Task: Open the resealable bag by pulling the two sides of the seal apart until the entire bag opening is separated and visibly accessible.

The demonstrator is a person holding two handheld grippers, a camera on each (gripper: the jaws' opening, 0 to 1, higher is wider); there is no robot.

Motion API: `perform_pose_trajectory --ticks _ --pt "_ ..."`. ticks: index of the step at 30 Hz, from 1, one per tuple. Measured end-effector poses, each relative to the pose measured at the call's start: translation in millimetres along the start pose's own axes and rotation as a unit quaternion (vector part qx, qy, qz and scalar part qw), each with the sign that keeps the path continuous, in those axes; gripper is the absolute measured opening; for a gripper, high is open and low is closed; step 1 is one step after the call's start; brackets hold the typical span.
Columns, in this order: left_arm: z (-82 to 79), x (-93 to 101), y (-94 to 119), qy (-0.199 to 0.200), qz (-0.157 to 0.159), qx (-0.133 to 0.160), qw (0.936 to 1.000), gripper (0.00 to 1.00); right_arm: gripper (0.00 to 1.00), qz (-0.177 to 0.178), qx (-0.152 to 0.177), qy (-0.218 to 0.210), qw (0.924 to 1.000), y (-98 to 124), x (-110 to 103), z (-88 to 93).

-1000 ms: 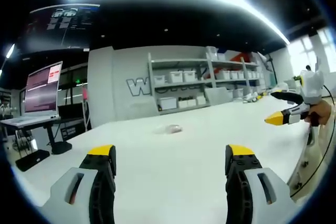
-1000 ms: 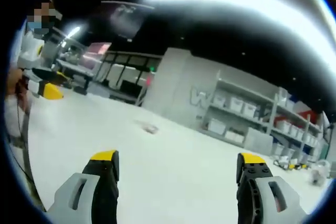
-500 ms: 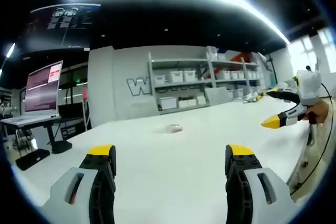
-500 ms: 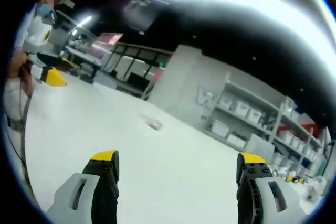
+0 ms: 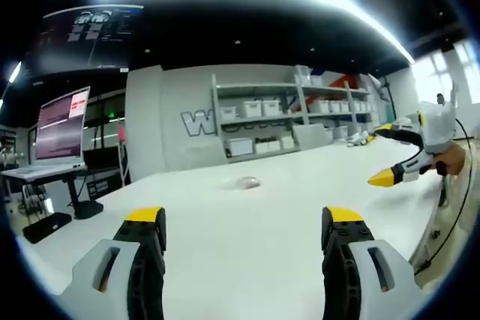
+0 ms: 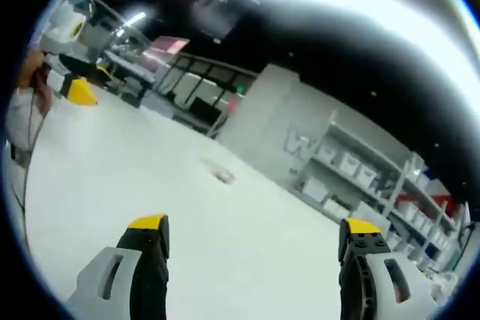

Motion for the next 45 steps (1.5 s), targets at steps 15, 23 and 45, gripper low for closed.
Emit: perform_pose_trajectory --ticks 15,23,45 --pt "-0.4 0.2 0 -0.005 -0.002 -0.002 1.0000 0.84 0.97 -0.016 -0.015 0.043 0.9988 -12 -2 5.2" --pt "-0.4 -0.2 0 -0.005 -0.002 -0.002 1.0000 0.84 0.99 -0.012 -0.017 0.039 0.9990 -16 -1 7.2" --pt "0.0 -0.7 2 -0.007 -0.003 -0.004 1.0000 0.84 0.99 -0.019 0.000 -0.018 0.9997 -31 -5 1.6"
Point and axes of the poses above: the point that each gripper's makers call its tool centre point, and the gripper's own axes: y roughly backward along the fingers, x roughly to its right, z roughly out of its underside, the point moved 7 cm from there along y, roughly backward along the fingers
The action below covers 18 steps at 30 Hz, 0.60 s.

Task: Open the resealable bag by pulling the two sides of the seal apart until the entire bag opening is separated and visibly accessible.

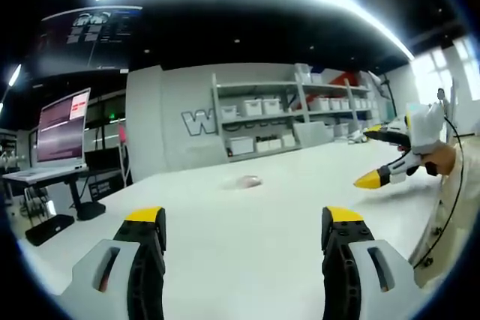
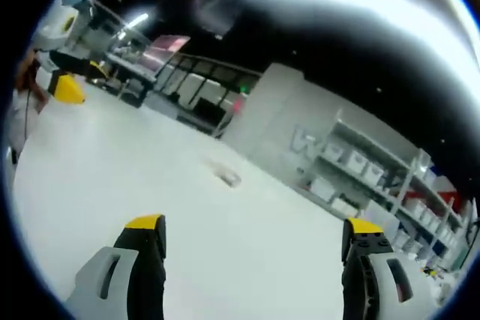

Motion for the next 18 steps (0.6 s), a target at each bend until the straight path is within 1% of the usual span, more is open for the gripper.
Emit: perform_pose_trajectory --ticks 2,4,9,14,18 --pt "-0.3 -0.2 0.1 0.001 0.000 0.001 1.0000 0.84 0.99 0.001 0.006 -0.015 0.9999 -0.5 0.0 -0.9" --pt "-0.3 -0.2 0.2 0.001 0.000 0.001 1.0000 0.84 0.99 0.001 0.005 -0.028 0.9996 -0.2 0.6 -0.7" --pt "-0.2 1.4 -0.1 0.000 0.002 0.000 1.0000 0.84 0.99 0.004 0.017 -0.073 0.9972 0.0 2.3 -2.8" --pt "0.1 1.7 0.4 0.002 0.001 0.000 1.0000 0.84 0.99 0.004 0.029 -0.092 0.9953 -0.2 1.6 -7.8" --pt "0.4 1.6 0.6 0.002 0.001 0.000 1.0000 0.84 0.99 0.000 0.030 -0.117 0.9926 -2.7 -0.6 -10.4"
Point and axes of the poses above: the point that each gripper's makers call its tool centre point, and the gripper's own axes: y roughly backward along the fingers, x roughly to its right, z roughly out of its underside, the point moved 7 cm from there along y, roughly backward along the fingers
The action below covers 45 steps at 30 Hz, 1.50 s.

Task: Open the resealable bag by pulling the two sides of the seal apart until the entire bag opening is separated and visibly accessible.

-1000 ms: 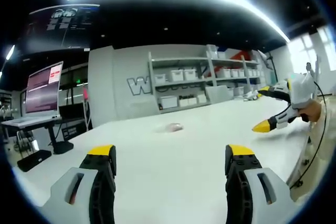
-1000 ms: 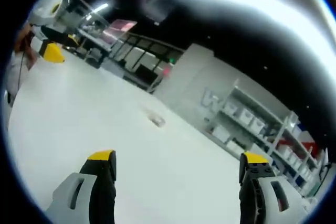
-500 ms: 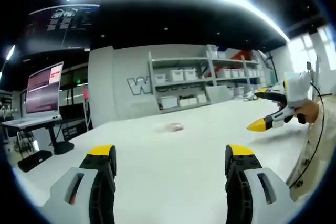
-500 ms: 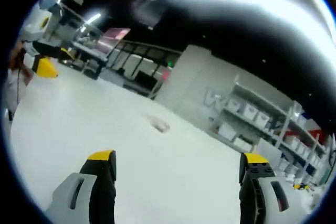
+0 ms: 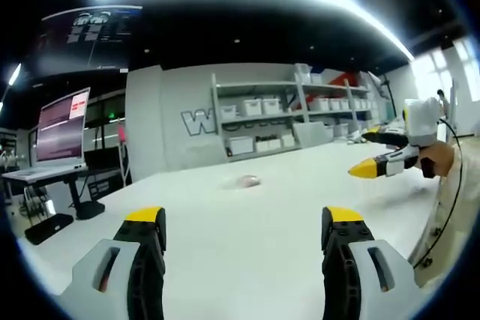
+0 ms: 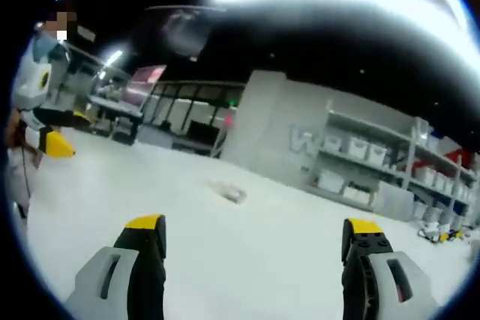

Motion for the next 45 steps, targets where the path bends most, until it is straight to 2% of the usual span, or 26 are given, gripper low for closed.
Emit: perform_pose_trajectory --ticks 3,7,14,19,24,38,45 --pt "-0.1 -0.6 0 0.000 0.000 -0.001 1.0000 0.84 0.99 -0.002 -0.011 -0.020 0.9997 -3 -2 1.5" --pt "-1.4 -2.5 0 -0.001 -0.001 0.001 1.0000 0.84 0.96 -0.006 -0.006 -0.019 0.9998 -5 -3 0.0" --pt "-2.9 -2.4 -1 -0.002 0.000 0.003 1.0000 0.84 0.96 -0.017 -0.008 0.011 0.9998 -10 -6 -3.7" --pt "-4.2 -2.0 -1 -0.004 0.001 0.004 1.0000 0.84 0.95 -0.028 -0.017 0.048 0.9983 -14 -8 -3.7" --pt "-4.6 -2.7 -1 -0.003 0.000 0.005 1.0000 0.84 0.95 -0.037 -0.018 0.088 0.9953 -18 -10 -5.9" --pt "-3.5 -1.1 0 -0.005 0.001 0.003 1.0000 0.84 0.96 -0.061 -0.036 0.161 0.9844 -33 -13 -2.9" --pt "-3.7 -1.1 1 -0.005 0.001 0.003 1.0000 0.84 0.96 -0.072 -0.039 0.177 0.9808 -36 -13 -3.2"
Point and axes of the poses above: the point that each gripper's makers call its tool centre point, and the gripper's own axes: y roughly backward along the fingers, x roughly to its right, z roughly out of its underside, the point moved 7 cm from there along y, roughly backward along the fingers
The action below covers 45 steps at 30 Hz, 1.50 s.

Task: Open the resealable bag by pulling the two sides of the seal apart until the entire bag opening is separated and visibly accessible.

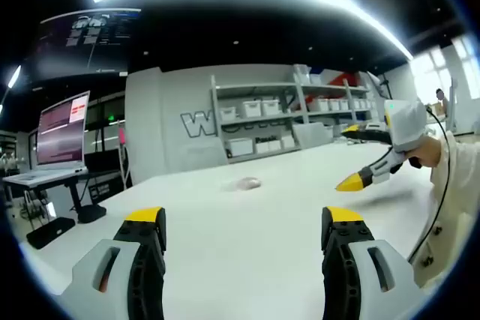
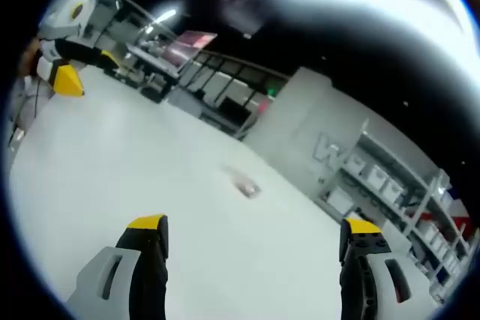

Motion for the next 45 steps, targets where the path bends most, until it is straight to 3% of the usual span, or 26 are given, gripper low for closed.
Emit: perform_pose_trajectory --ticks 18,24,35,45 --pt "2.8 1.7 1 0.001 0.003 -0.003 1.0000 0.84 0.97 -0.026 -0.006 0.051 0.9983 -19 -5 -5.5" --pt "3.6 1.8 1 0.002 0.004 -0.004 1.0000 0.84 0.97 -0.034 -0.013 0.042 0.9984 -23 -7 -2.6" --pt "3.6 1.9 1 0.004 0.004 -0.003 1.0000 0.84 0.96 -0.032 0.001 -0.056 0.9979 -37 -3 -5.9" --pt "4.2 -0.1 3 0.005 0.000 -0.003 1.0000 0.84 0.93 -0.032 0.016 -0.152 0.9877 -46 -6 -5.6"
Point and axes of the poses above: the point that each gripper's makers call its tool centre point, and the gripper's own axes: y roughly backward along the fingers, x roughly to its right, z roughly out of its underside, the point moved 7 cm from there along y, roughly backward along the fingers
